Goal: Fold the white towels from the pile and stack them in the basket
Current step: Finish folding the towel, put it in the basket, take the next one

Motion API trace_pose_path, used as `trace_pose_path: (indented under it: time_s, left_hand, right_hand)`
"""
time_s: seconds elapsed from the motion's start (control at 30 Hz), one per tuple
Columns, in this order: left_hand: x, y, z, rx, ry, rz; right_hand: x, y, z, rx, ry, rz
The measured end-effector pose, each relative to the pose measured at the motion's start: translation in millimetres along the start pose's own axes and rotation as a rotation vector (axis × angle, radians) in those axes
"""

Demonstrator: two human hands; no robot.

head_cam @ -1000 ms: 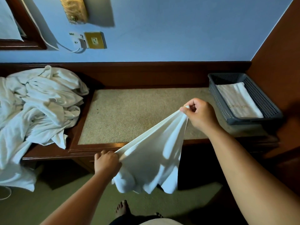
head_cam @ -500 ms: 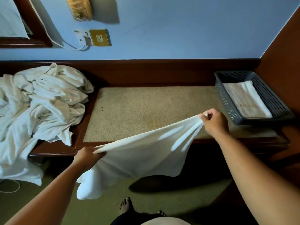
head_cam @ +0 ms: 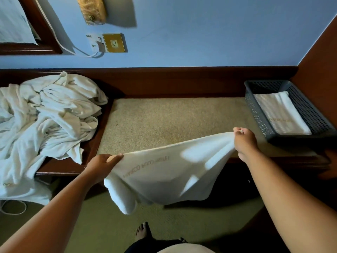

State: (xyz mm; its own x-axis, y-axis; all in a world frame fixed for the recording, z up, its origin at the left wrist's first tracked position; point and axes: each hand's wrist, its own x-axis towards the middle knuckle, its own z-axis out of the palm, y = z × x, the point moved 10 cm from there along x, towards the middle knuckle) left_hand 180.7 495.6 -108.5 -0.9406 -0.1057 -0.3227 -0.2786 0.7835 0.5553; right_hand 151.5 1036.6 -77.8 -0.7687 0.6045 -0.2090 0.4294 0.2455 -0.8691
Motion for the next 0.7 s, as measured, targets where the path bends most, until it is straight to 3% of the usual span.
trace_pose_path:
  time_s: [0.17, 0.33, 0.43, 0.53, 0.6, 0.7]
  left_hand:
    - [-1.1, 22.0, 14.5, 0.345, -0.053, 0.167]
    - [-30.3, 119.1, 52.0, 0.356, -0.049, 0.57]
    - [-55.1, 167.8, 58.6, 0.339, 0.026, 0.775]
    - [-78.5, 199.7, 58.5, 0.32, 0.066, 0.935]
    - [-88.6, 209.5, 56.0, 0.301, 0.088, 1.003]
    - [-83.1, 199.3, 54.0, 0.328, 0.104, 0.99]
  right_hand:
    - [-13.9, -16.0, 8.2, -0.139, -0.097, -0.082]
    - [-95.2, -47.0, 93.6, -0.477, -0.625, -0.404]
    - [-140.5, -31.7, 119.7, -0.651, -0.879, -0.404]
    - [-171.9, -28.1, 134.9, -0.658, -1.037, -0.466]
    - [-181.5, -30.4, 139.0, -0.68, -1.065, -0.56]
    - [-172.9, -43.0, 128.6, -0.641, -0.964, -0.631]
